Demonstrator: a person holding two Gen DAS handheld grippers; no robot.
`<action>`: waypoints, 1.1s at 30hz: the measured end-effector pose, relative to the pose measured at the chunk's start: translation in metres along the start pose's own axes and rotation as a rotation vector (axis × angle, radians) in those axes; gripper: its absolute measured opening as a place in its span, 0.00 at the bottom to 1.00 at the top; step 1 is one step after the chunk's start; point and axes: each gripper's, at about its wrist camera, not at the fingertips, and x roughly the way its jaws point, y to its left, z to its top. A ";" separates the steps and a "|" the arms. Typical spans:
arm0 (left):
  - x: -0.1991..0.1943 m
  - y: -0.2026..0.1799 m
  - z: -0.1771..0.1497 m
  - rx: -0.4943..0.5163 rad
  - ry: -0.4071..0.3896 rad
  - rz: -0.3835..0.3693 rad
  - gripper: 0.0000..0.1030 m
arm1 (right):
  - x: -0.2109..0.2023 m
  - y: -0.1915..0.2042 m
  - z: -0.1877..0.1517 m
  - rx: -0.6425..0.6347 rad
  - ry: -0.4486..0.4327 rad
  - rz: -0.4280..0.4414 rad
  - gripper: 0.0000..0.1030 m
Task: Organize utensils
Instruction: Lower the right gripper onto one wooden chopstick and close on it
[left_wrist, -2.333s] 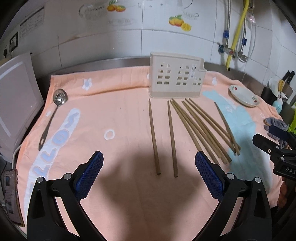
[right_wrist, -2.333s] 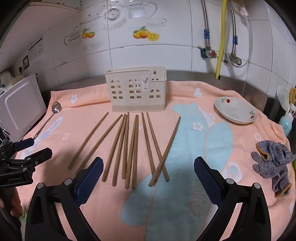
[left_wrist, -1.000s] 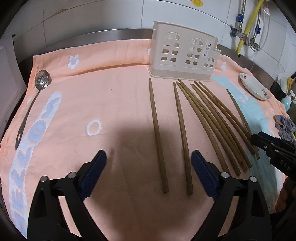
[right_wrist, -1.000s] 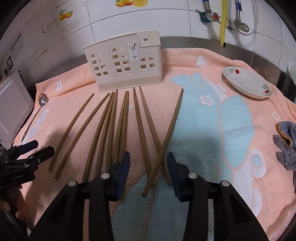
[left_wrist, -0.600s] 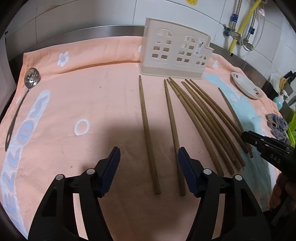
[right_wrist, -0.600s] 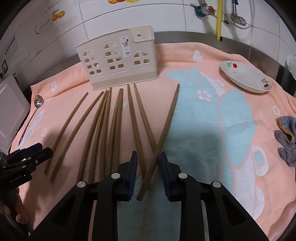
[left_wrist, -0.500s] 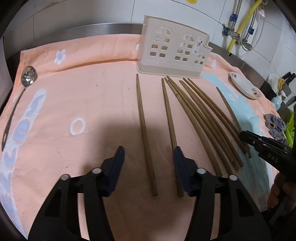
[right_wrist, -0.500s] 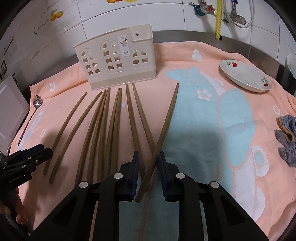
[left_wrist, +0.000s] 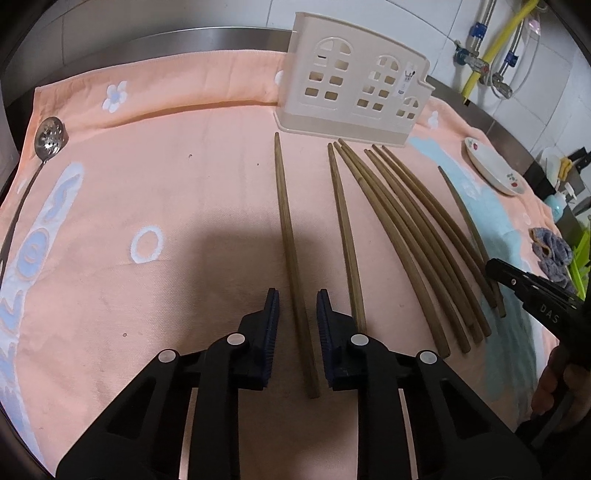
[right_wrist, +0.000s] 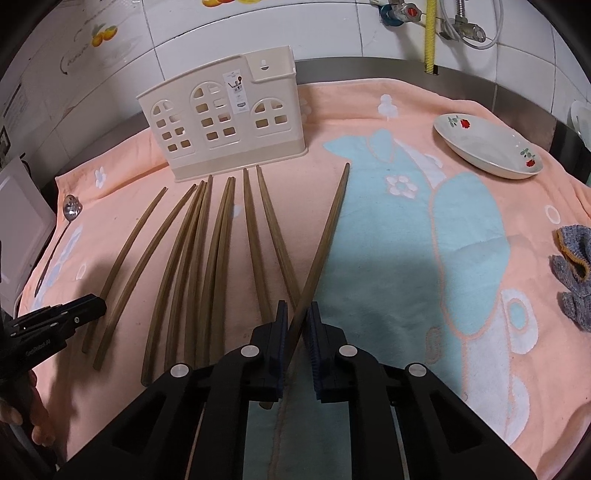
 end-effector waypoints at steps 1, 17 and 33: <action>0.000 -0.001 0.001 0.004 0.010 0.009 0.19 | 0.000 0.000 0.000 0.000 -0.001 -0.001 0.11; 0.004 -0.005 0.002 0.014 0.067 0.020 0.13 | 0.003 -0.005 0.000 0.015 0.009 0.006 0.12; -0.007 -0.008 0.001 0.029 0.018 0.001 0.07 | -0.010 -0.004 0.001 0.006 -0.041 0.007 0.09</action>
